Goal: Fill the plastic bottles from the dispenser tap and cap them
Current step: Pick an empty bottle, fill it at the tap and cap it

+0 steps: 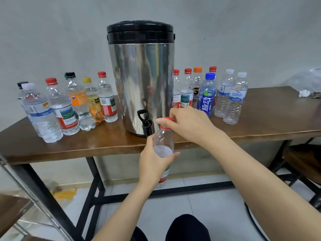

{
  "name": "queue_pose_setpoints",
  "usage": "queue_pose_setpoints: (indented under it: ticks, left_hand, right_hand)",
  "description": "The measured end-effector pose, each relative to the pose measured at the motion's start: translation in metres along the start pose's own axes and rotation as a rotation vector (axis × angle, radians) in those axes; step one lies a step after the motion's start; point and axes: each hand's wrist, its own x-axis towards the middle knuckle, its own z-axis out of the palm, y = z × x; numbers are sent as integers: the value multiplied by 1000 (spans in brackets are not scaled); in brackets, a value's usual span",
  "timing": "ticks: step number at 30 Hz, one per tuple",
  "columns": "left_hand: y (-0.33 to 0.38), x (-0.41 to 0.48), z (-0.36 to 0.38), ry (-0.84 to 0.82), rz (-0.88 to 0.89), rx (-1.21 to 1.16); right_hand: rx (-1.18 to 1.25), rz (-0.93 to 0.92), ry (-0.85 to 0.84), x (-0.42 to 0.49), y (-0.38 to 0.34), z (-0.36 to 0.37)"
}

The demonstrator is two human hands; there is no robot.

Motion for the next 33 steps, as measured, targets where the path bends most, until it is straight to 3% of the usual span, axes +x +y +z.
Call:
queue_pose_setpoints:
  ticks: [5,12,16,22,25,28,33]
  left_hand:
    - [-13,-5,-11,11,-19,69]
    - [-30,-8,-16,-4,-57,93]
    - [-35,-6,-15,-6,-69,106]
    - [-45,-9,-15,-63,-146,33]
    - [-55,-12,-16,-31,-225,-30]
    - [-67,-9,-17,27,-272,-24]
    - [-82,3,-15,76,-278,39]
  right_hand:
    - [343,-42,-120,11,-1,21]
    - [382,-198,-339,20,1,23]
    - [395,-120,-301,20,0,30]
    - [472,-166,-284,26,3,42]
    - [606,-16,-121,33,11,52]
    - [491,150,-22,39,25,77]
    - [287,232,-101,38,40,123]
